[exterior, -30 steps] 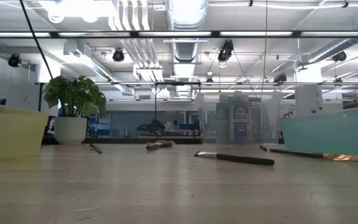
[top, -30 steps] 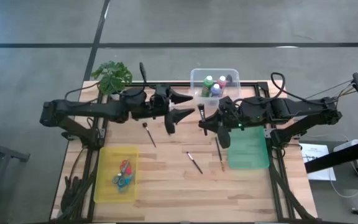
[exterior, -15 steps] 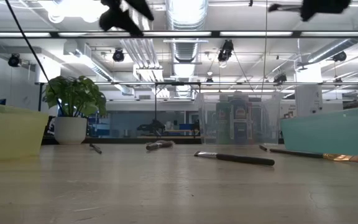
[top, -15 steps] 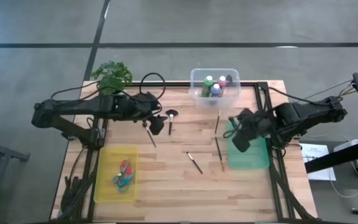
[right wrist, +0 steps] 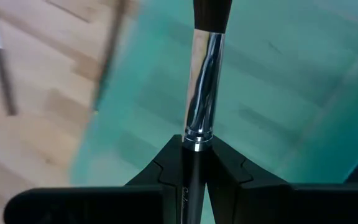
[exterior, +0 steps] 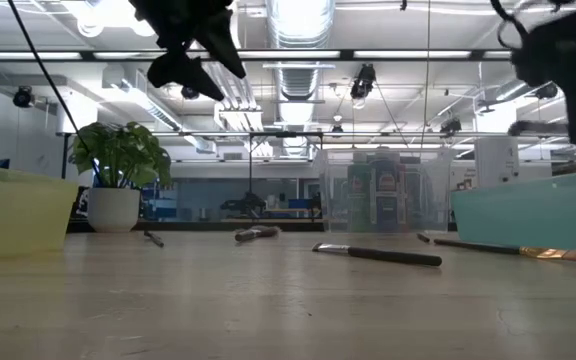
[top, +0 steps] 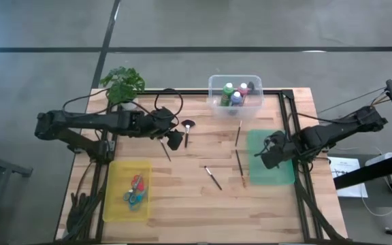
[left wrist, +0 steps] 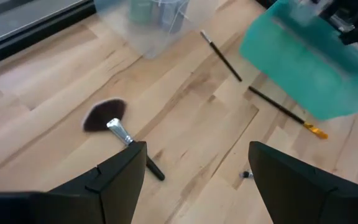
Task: Pick & Place Paint Supplies
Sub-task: Put the black eyeshadow brush into the green bin, then put the black eyebrow and eyelash brush into the green bin
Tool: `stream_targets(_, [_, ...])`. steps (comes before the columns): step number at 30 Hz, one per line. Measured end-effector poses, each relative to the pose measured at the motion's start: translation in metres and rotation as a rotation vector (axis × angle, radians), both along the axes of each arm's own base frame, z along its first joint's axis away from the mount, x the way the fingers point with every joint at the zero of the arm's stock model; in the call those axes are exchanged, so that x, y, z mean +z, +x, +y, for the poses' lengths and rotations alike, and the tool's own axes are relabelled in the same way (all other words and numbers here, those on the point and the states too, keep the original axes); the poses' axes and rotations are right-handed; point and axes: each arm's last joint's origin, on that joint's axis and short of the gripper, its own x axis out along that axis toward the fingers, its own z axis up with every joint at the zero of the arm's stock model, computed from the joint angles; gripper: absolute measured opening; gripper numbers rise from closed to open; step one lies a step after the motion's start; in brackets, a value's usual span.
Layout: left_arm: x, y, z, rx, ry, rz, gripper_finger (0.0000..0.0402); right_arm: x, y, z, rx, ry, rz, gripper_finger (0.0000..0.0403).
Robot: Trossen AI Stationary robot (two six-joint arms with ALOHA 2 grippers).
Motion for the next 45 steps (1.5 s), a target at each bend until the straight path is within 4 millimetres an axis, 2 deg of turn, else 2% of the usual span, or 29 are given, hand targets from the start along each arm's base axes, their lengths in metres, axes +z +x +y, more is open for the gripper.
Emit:
stream_targets(2, [0.0, 0.0, 0.0, 0.004, -0.005, -0.008, 0.0294, -0.013, -0.005, -0.001, -0.026, 0.016, 0.002, 0.0037])
stream_targets(8, [-0.001, 0.0, 0.001, 0.011, -0.008, -0.007, 0.0294, -0.02, -0.004, -0.001, -0.045, 0.029, -0.028, 0.004])
stream_targets(10, [-0.001, 0.0, 0.002, 0.024, -0.019, -0.007, 0.0294, -0.021, -0.004, -0.001, -0.051, 0.023, -0.02, 0.0063])
stream_targets(17, [-0.003, -0.002, 0.001, 0.026, -0.021, 0.023, 0.0294, -0.022, -0.002, -0.001, -0.055, 0.012, -0.023, 0.0193])
stream_targets(22, [-0.011, -0.013, 0.002, 0.024, -0.026, 0.168, 0.0289, -0.014, 0.001, 0.0, -0.054, 0.017, -0.058, 0.0231])
stream_targets(24, [-0.014, -0.017, 0.003, 0.115, -0.123, 0.181, 0.0277, -0.008, 0.003, 0.0, -0.055, 0.018, -0.083, 0.0234])
stream_targets(28, [-0.025, -0.023, 0.009, 0.422, -0.4, 0.171, 0.0239, 0.003, 0.007, 0.001, -0.065, 0.0, -0.147, 0.0235])
stream_targets(37, [-0.067, -0.019, 0.013, 0.737, -0.51, 0.042, 0.0152, 0.027, 0.02, 0.001, -0.079, -0.076, -0.335, 0.0236])
stream_targets(42, [-0.094, -0.031, 0.011, 0.996, -0.637, 0.003, 0.013, 0.036, 0.024, 0.003, -0.072, -0.07, -0.388, 0.0237])
stream_targets(45, [-0.11, -0.038, 0.01, 1.066, -0.673, -0.013, 0.0128, 0.042, 0.028, 0.003, -0.057, -0.091, -0.432, 0.0237])
